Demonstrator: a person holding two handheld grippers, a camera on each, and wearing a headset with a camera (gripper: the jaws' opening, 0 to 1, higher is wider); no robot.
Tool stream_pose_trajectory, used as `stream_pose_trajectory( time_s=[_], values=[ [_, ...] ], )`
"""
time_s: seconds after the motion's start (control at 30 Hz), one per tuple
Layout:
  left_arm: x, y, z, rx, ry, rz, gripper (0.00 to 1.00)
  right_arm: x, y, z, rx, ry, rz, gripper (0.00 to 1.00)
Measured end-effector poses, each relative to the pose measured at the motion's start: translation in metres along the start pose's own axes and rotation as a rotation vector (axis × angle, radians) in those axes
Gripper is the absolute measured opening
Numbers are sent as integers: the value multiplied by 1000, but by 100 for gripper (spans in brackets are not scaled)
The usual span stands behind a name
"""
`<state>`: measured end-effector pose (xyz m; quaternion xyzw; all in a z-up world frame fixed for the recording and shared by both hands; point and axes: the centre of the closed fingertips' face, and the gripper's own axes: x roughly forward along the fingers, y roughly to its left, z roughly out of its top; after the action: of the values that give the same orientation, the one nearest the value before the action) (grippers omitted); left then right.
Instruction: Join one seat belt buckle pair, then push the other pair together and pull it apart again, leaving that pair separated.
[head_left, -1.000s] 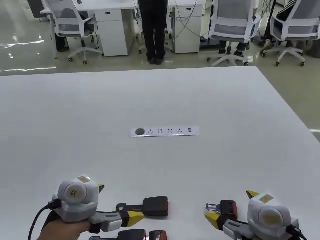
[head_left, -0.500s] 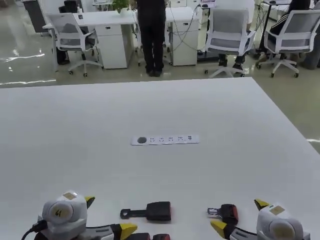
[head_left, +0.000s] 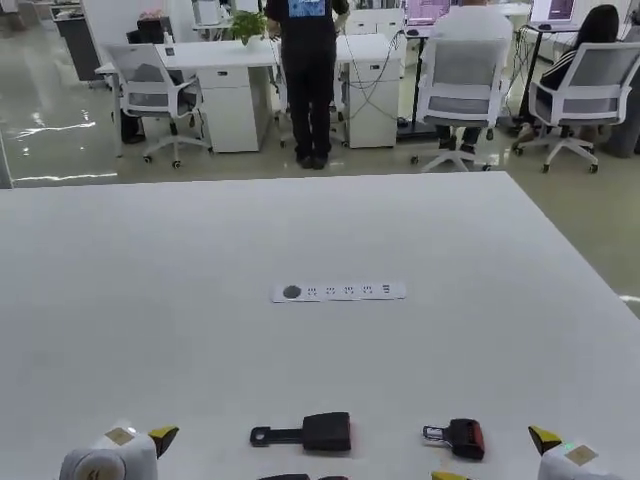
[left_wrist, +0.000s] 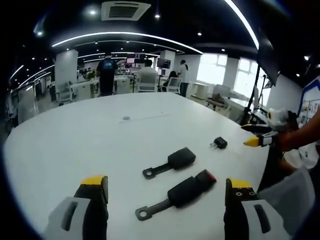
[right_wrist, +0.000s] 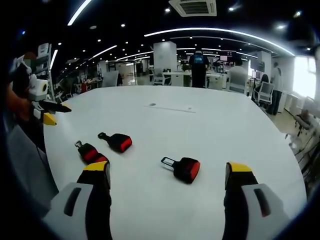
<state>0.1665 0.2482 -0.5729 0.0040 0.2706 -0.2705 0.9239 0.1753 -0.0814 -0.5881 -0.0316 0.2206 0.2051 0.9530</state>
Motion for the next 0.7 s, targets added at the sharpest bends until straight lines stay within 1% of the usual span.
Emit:
stream_pose_trajectory(
  time_s=[0.1, 0.17, 0.2, 0.3, 0.4, 0.43, 0.5, 0.57, 0.63, 0.7],
  values=[
    [-4, 0, -2, 1, -3, 4, 100, -3, 0, 0, 10, -6, 0, 97],
    [-7, -2, -2, 2, -7, 5, 100, -6, -1, -1, 3, -8, -5, 97],
    [-9, 0, -4, 1, -8, 7, 100, -7, -1, -1, 1, -8, -6, 97],
    [-12, 2, -5, -1, -17, 11, 100, -14, 4, -3, 2, -6, -8, 97],
    [-14, -3, -4, 1, -21, 11, 100, -20, 11, -2, -1, -8, -5, 97],
    [-15, -4, -4, 2, -19, 8, 100, -21, 10, -2, -2, -7, -4, 97],
    [-19, -2, -4, 9, -21, 8, 100, -24, 10, -4, -4, -9, 0, 97],
    [-23, -1, -8, 9, -22, 5, 100, -28, 11, -4, 1, -10, -1, 98],
    [-24, -6, -6, 16, -22, 4, 100, -30, 10, -5, 6, -15, -3, 98],
    [-26, -6, -6, 14, -27, 3, 100, -32, 11, -6, 11, -16, -4, 99]
  ],
)
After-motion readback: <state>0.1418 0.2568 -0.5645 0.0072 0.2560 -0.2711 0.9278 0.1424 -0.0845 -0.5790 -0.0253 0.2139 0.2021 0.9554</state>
